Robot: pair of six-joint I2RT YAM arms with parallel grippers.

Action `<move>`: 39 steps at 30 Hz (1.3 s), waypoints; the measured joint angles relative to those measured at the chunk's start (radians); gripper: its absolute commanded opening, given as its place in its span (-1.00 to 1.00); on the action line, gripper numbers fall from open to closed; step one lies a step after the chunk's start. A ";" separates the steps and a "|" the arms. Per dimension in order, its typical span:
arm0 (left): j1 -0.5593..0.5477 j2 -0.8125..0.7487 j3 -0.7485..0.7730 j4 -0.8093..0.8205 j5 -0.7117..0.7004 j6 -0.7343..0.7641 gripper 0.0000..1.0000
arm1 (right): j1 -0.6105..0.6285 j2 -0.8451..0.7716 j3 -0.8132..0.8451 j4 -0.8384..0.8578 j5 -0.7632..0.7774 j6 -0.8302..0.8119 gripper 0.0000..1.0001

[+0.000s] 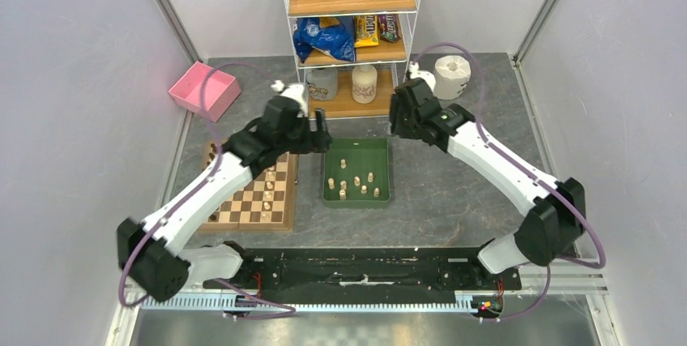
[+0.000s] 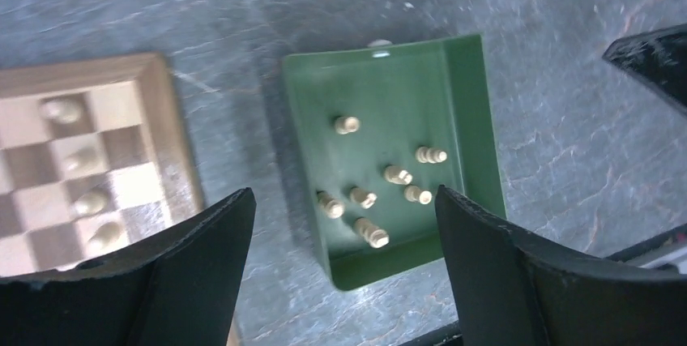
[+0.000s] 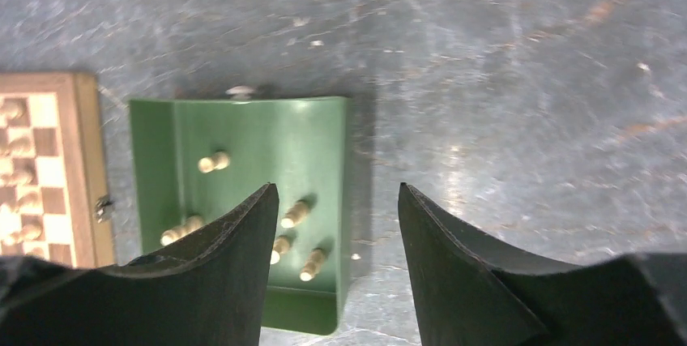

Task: Set up the chess pieces on the board

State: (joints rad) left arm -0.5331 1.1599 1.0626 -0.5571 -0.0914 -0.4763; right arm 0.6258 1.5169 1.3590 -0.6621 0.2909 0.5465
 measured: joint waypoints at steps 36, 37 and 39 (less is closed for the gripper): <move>-0.172 0.706 0.267 0.010 -0.033 0.032 -0.08 | -0.151 -0.145 -0.175 0.049 -0.051 0.076 0.22; -0.172 0.713 0.274 0.010 -0.035 0.032 -0.09 | -0.151 -0.145 -0.175 0.049 -0.053 0.076 0.23; -0.172 0.727 0.283 0.010 -0.038 0.032 -0.13 | -0.153 -0.145 -0.175 0.049 -0.056 0.076 0.22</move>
State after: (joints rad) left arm -0.7048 1.8866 1.3457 -0.5468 -0.1291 -0.4438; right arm 0.4732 1.3720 1.1839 -0.6128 0.2344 0.6224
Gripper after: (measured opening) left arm 0.462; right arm 0.612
